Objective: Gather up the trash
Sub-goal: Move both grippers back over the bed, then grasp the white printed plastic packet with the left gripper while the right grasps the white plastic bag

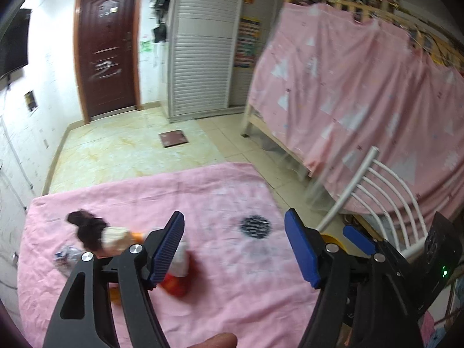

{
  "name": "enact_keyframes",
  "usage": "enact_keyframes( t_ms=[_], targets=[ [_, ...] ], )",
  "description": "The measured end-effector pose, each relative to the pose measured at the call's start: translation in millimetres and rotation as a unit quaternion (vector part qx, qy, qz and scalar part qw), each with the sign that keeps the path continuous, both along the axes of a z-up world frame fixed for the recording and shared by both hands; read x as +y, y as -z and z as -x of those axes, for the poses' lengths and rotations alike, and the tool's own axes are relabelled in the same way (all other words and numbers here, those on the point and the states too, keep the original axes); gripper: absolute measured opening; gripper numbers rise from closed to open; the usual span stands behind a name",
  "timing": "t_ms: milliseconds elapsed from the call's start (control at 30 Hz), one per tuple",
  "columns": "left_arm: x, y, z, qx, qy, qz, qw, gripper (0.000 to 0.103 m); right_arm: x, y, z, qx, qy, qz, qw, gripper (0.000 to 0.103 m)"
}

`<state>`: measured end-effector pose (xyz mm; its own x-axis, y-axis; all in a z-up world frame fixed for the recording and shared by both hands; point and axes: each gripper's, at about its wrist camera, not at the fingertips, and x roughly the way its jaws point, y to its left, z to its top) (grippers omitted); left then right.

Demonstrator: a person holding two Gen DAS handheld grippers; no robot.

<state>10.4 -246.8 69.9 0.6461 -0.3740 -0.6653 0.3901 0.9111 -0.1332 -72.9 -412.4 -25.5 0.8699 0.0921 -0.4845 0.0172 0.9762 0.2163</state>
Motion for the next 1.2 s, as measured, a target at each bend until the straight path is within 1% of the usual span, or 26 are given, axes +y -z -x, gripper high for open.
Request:
enact_keyframes(
  t_ms=[133, 233, 400, 533, 733, 800, 933, 1200],
  targets=[
    [39.7, -1.1, -11.6, -0.001, -0.036, 0.005, 0.9993, 0.066, 27.9, -2.5, -13.7, 0.004, -0.026, 0.007, 1.0, 0.071],
    [67.8, 0.1, -18.7, -0.002, -0.061, 0.0, 0.9981, 0.066, 47.3, -2.1, -22.7, 0.006, -0.044, 0.01, 0.999, 0.079],
    [113.2, 6.2, -30.0, 0.003, -0.101, -0.003, 0.9948, 0.067, 81.7, -0.5, -40.0, 0.016, -0.077, 0.012, 0.997, 0.079],
    [155.0, 19.9, -41.4, 0.019, -0.14, -0.006, 0.9899, 0.067, 108.3, 4.0, -52.1, 0.026, -0.103, 0.019, 0.994, 0.081],
    [203.7, 44.5, -51.7, 0.045, -0.181, -0.005, 0.9824, 0.067, 144.7, 12.8, -70.6, 0.043, -0.129, 0.025, 0.99, 0.084],
    [215.6, 52.1, -55.8, 0.054, -0.19, -0.004, 0.9804, 0.067, 152.1, 14.7, -74.7, 0.047, -0.133, 0.027, 0.99, 0.086],
    [235.1, 68.4, -63.5, 0.074, -0.203, -0.003, 0.9764, 0.067, 164.7, 20.3, -83.5, 0.059, -0.136, 0.032, 0.988, 0.086],
    [239.1, 102.7, -79.0, 0.119, -0.209, -0.01, 0.9706, 0.067, 173.6, 35.1, -91.6, 0.084, -0.133, 0.037, 0.987, 0.086]
  ],
)
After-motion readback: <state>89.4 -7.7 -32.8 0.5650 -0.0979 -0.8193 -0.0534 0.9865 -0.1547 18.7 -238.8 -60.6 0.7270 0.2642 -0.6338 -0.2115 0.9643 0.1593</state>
